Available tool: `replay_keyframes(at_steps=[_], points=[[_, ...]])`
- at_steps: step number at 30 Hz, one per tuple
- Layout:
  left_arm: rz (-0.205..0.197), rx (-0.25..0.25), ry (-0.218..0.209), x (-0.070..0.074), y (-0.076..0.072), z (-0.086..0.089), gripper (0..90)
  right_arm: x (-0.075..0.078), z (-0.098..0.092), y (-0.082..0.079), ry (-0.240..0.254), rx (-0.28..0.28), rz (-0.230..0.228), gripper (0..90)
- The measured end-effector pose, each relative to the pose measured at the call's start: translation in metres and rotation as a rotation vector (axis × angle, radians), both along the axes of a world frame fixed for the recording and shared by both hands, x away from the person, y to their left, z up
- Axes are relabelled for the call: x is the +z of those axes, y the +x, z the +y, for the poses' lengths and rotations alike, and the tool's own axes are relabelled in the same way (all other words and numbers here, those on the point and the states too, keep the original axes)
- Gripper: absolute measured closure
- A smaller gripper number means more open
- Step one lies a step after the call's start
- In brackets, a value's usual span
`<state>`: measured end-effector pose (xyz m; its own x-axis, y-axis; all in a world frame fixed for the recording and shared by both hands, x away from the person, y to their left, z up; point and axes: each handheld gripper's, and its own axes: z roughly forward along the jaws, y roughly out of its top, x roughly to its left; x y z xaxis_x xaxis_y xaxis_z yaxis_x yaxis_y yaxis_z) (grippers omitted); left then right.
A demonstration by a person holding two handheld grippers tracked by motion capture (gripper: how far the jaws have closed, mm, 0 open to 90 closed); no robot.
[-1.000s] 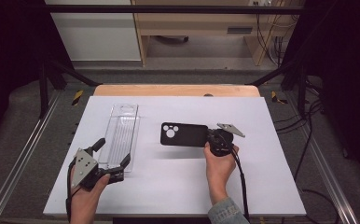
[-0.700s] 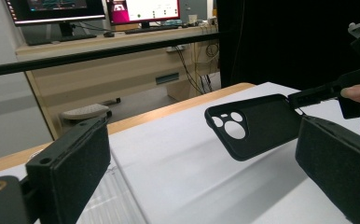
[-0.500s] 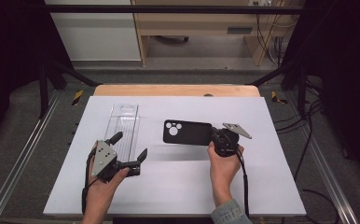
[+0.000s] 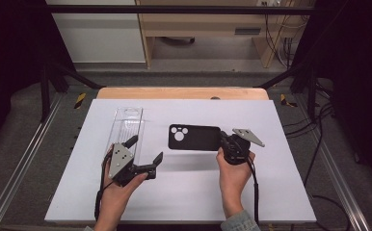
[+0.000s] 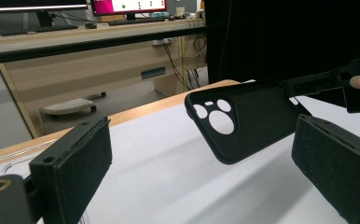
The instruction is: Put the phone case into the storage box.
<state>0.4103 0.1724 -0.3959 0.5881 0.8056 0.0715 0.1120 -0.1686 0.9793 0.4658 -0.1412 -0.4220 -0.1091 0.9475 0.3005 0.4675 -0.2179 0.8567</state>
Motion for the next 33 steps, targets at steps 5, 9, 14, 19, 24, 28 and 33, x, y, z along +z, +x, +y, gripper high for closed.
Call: replay_keyframes(at_steps=[5, 9, 14, 19, 24, 28, 33], points=[[0.006, 0.004, 0.006, 0.000, 0.002, -0.004, 5.3, 0.003, 0.002, -0.002, -0.001, 0.007, -0.009, 88.3], [0.011, 0.005, 0.013, -0.001, 0.002, -0.006, 6.3, 0.004, 0.005, -0.004, -0.021, 0.017, -0.020, 88.4], [0.022, 0.001, 0.013, -0.003, 0.002, -0.008, 7.1, 0.005, 0.008, -0.004, -0.040, 0.027, -0.025, 88.4], [0.027, -0.006, 0.016, -0.004, 0.002, -0.010, 7.6, 0.006, 0.010, -0.005, -0.053, 0.031, -0.032, 88.4], [0.042, -0.006, 0.013, -0.005, 0.002, -0.011, 10.4, 0.007, 0.012, -0.005, -0.057, 0.042, -0.038, 88.4], [0.052, -0.009, 0.007, -0.005, 0.003, -0.011, 14.3, 0.009, 0.014, -0.007, -0.066, 0.048, -0.054, 88.4], [0.067, -0.011, 0.005, -0.007, 0.005, -0.014, 17.7, 0.011, 0.015, -0.008, -0.064, 0.050, -0.059, 88.4]])
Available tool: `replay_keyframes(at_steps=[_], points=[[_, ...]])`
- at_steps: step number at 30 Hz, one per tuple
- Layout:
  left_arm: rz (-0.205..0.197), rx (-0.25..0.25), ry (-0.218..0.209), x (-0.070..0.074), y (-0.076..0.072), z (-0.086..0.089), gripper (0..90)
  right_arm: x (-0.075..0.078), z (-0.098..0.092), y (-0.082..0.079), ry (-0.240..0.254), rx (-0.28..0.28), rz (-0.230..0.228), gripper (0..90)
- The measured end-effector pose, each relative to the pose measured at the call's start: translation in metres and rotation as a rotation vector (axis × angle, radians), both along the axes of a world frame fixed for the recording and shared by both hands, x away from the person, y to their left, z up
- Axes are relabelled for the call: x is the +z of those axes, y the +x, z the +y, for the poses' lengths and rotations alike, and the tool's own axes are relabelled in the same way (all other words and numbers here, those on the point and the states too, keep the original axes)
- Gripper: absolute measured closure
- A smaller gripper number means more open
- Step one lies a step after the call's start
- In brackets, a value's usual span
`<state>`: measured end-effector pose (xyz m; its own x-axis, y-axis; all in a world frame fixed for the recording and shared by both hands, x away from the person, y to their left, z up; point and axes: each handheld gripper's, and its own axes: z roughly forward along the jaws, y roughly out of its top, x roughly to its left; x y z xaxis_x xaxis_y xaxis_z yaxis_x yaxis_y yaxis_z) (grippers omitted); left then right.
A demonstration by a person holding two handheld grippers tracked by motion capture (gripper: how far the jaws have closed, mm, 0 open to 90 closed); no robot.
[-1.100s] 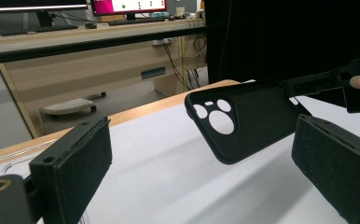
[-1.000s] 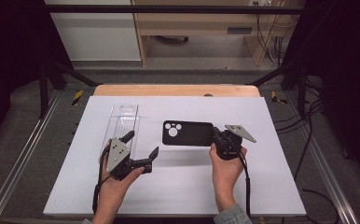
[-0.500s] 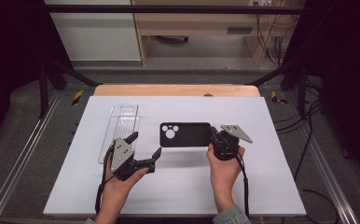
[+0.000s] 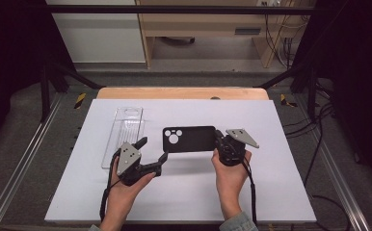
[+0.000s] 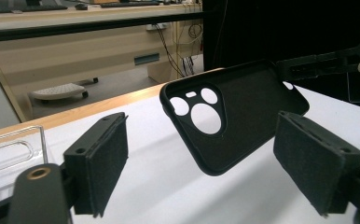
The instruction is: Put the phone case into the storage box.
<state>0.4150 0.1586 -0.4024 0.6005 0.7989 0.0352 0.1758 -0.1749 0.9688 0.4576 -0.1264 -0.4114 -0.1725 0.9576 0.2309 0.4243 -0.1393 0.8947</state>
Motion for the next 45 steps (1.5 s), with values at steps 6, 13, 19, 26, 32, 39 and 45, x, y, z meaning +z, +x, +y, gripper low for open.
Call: replay_keyframes(at_steps=[6, 13, 19, 26, 32, 39, 45], points=[[0.014, -0.002, -0.003, -0.001, 0.001, -0.005, 21.7, 0.001, 0.001, -0.001, -0.003, 0.002, -0.009, 88.4], [0.036, -0.007, -0.008, -0.005, 0.004, -0.010, 23.6, 0.001, 0.003, -0.003, -0.005, 0.010, -0.013, 88.4], [0.052, 0.015, -0.021, -0.007, 0.009, -0.010, 32.4, 0.002, 0.005, -0.007, -0.014, 0.009, -0.031, 88.4], [0.086, 0.039, -0.026, -0.008, 0.017, -0.011, 43.1, 0.000, 0.007, -0.008, -0.015, 0.020, -0.035, 88.4], [0.115, 0.047, -0.009, -0.013, 0.020, -0.012, 48.5, 0.000, 0.007, -0.009, -0.013, 0.023, -0.041, 88.4], [0.133, 0.052, -0.026, -0.013, 0.022, -0.012, 60.5, 0.001, 0.006, -0.010, -0.014, 0.024, -0.048, 88.4], [0.166, 0.051, -0.053, -0.012, 0.023, -0.008, 68.9, 0.000, 0.008, -0.011, -0.019, 0.029, -0.053, 88.4]])
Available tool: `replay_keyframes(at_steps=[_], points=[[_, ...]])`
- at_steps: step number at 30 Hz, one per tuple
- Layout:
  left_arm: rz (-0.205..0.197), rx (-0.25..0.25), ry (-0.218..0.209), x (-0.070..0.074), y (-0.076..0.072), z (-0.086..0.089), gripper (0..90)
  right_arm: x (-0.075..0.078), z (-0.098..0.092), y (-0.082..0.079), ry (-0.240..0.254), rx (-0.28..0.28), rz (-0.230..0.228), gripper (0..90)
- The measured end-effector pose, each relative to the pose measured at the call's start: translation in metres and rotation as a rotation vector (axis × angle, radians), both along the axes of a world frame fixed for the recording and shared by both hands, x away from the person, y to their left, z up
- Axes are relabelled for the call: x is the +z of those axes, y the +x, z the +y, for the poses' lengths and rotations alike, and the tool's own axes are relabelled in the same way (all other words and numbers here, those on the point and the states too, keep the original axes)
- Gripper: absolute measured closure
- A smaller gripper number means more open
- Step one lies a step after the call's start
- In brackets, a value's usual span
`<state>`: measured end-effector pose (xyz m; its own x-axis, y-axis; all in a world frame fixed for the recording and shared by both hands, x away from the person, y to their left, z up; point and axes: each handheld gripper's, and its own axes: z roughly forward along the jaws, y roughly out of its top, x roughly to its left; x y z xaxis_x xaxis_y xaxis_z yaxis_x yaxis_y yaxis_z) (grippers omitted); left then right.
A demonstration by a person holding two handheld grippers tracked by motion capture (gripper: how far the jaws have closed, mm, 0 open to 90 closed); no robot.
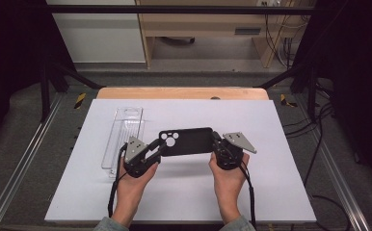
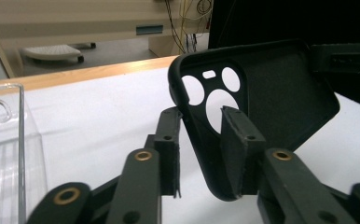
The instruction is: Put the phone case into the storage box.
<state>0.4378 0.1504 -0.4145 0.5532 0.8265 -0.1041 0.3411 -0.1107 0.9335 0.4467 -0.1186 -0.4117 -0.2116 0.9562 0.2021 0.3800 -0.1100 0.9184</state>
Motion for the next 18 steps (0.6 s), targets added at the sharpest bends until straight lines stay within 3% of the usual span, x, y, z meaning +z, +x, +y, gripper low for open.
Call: replay_keyframes(at_steps=[4, 8, 18], points=[[0.037, 0.002, -0.040, 0.001, 0.001, 0.005, 78.4, -0.001, 0.001, 0.000, -0.005, 0.003, -0.004, 88.3], [0.041, -0.003, -0.085, 0.003, 0.000, 0.010, 83.9, -0.002, 0.001, 0.000, -0.008, 0.011, -0.006, 88.4], [0.001, 0.017, -0.073, 0.007, -0.005, 0.012, 85.2, -0.003, 0.004, -0.002, -0.004, 0.022, -0.019, 88.3]])
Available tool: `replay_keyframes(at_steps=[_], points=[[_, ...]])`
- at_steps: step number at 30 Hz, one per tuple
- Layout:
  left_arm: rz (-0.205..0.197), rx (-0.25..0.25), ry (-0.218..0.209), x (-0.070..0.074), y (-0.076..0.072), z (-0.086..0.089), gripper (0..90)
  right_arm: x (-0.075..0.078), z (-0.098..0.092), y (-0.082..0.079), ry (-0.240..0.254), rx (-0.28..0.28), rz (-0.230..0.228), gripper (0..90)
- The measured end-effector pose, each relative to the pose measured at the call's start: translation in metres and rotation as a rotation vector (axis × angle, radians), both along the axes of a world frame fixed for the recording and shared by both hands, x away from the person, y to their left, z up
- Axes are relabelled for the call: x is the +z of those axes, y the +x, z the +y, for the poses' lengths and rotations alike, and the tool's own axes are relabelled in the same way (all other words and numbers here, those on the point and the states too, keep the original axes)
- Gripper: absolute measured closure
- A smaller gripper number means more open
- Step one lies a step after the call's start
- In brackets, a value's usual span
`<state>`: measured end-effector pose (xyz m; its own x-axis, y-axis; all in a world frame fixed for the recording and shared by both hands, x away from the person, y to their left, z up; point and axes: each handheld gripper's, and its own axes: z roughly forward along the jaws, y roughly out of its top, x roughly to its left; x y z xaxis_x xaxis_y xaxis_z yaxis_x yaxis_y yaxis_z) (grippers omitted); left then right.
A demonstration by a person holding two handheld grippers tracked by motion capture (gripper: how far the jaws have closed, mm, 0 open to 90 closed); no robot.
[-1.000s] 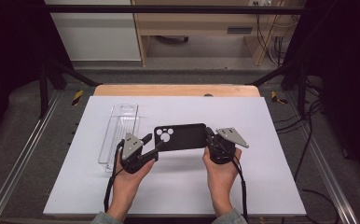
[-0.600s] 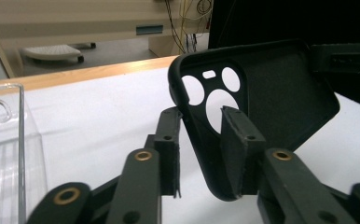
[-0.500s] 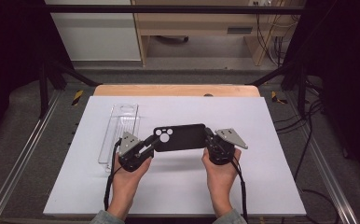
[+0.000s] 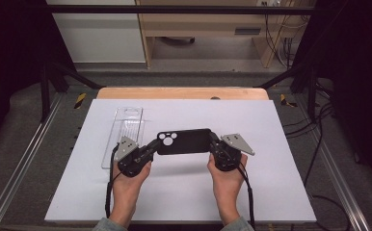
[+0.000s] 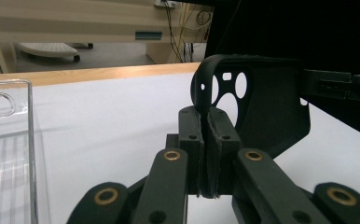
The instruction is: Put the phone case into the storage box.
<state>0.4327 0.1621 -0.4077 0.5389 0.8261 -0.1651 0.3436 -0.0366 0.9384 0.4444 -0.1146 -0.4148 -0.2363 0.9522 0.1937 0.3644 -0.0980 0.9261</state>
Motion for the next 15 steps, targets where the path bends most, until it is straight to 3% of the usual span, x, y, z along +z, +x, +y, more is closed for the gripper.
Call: replay_keyframes(at_steps=[6, 15], points=[[-0.043, 0.021, 0.021, 0.0040, -0.0032, 0.0026, 85.5, -0.0011, -0.0001, 0.0010, 0.011, 0.044, -0.014, 84.5], [-0.062, 0.043, 0.041, 0.0069, -0.0039, 0.0065, 85.5, -0.0032, -0.0012, -0.0033, -0.020, 0.125, -0.066, 50.7]])
